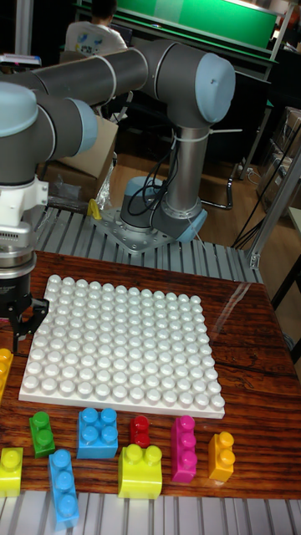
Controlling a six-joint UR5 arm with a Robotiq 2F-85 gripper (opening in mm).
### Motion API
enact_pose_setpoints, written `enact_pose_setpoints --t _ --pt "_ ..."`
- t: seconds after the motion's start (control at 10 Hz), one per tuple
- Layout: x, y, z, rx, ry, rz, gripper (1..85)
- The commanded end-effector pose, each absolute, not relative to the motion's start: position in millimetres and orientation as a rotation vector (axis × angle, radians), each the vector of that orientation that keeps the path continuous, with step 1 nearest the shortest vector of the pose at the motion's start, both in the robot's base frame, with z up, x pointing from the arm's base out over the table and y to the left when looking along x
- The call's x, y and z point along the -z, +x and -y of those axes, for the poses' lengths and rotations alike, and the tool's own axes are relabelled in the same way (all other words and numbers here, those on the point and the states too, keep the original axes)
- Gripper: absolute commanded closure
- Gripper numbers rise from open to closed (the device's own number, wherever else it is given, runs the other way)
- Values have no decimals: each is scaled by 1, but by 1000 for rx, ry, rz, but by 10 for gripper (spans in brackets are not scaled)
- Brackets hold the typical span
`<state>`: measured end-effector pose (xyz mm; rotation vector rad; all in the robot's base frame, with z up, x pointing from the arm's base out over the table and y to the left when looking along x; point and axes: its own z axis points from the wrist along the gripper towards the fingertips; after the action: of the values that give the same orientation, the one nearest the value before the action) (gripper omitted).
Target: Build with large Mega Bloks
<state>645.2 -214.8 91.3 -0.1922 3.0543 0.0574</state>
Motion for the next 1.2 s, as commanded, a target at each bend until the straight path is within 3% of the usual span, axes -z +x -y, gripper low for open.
enact_pose_setpoints --t 0.0,0.3,1.1 --pt "-85 650 214 -74 -160 -3046 487" --pt "-85 645 220 -44 -142 -3069 523" --pt "-85 650 216 -65 -98 -3051 487"
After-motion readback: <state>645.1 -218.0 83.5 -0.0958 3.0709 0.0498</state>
